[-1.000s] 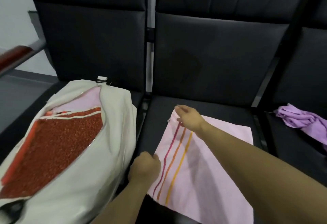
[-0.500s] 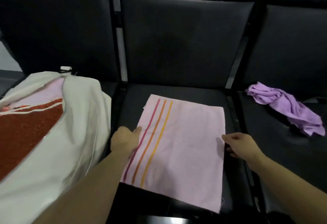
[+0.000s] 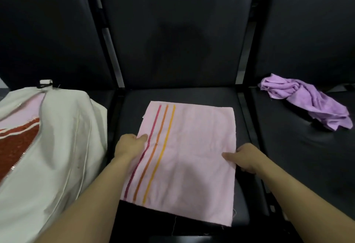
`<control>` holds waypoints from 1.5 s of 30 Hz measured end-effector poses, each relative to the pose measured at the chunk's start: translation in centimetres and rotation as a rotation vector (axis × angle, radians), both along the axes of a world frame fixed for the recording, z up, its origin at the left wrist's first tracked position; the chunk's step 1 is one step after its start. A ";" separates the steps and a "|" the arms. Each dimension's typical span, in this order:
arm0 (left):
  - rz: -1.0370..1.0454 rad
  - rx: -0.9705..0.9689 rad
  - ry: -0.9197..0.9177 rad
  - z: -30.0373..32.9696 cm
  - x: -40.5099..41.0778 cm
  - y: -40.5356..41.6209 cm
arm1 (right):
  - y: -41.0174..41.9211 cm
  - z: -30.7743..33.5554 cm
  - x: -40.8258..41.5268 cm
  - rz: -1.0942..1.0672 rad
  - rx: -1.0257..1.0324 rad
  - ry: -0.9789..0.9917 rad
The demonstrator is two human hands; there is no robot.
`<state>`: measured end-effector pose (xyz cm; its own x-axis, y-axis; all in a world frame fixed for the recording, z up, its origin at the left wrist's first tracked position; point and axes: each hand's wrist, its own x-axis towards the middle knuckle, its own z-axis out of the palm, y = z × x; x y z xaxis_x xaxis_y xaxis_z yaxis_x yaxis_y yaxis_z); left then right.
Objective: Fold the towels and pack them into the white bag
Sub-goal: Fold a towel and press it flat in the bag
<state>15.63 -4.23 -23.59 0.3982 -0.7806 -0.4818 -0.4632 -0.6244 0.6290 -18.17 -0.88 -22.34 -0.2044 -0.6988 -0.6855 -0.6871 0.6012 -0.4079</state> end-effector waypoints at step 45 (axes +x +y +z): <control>-0.890 0.285 -0.067 1.8 -6.2 6.3 | 3.3 -1.1 2.4 0.654 -0.332 0.256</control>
<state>9.39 2.09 -21.78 -0.2555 -0.6673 -0.6996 -0.8743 -0.1494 0.4618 -15.74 2.46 -23.43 0.1963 -0.8924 -0.4063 -0.9573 -0.0846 -0.2766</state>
